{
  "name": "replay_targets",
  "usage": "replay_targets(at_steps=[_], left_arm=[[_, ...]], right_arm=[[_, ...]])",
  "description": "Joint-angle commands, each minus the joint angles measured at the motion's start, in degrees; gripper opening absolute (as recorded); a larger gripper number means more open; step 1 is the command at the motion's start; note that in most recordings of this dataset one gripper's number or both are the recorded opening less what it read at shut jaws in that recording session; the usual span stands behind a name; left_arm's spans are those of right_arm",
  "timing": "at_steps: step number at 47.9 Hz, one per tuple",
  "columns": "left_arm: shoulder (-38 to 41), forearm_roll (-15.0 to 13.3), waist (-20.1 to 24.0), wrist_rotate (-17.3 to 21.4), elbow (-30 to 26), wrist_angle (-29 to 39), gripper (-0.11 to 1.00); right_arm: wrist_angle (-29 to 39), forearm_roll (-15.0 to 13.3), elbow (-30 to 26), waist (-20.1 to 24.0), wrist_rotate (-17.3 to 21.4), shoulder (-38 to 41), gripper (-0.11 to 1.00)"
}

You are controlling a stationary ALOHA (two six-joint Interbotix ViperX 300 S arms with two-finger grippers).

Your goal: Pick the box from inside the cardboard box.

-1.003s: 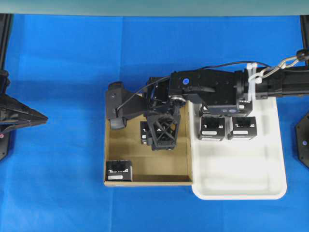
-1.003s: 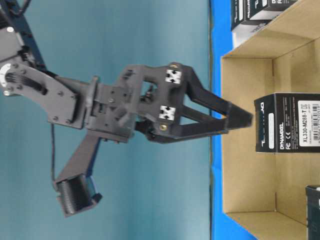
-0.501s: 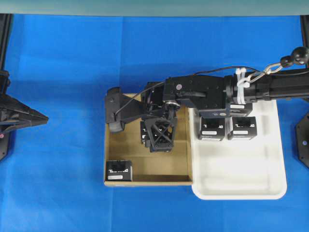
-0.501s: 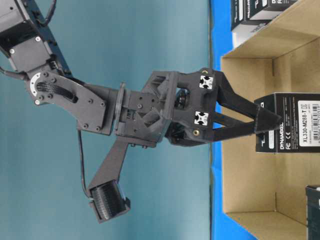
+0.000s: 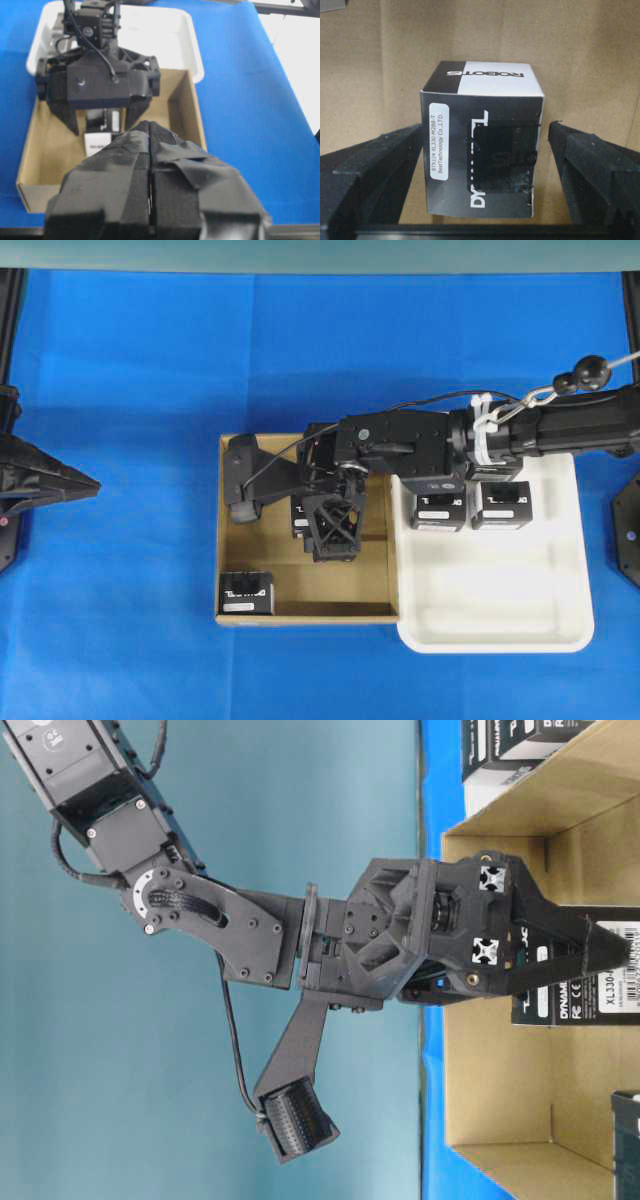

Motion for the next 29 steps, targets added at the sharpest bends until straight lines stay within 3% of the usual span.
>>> replay_targets(at_steps=[1,14,18,24,29], left_arm=[[0.6,0.1,0.0,0.1,-1.1,-0.4,-0.07],[0.6,0.1,-0.1,0.0,-1.1,-0.3,-0.07],[0.6,0.1,0.0,0.0,-1.1,-0.3,-0.07],[0.6,0.1,-0.1,0.0,-1.1,-0.4,-0.07],[0.6,0.1,-0.1,0.0,-1.1,-0.3,-0.07]], right_arm=[[-0.4,0.2,-0.1,0.4,0.3,0.2,1.00],[-1.8,0.2,-0.1,1.1,0.7,0.2,0.96],[-2.0,0.2,-0.1,1.4,0.5,0.2,0.87],[-1.7,0.2,-0.1,1.5,0.5,0.2,0.65],[-1.7,0.3,-0.1,1.5,0.4,0.0,0.63]])
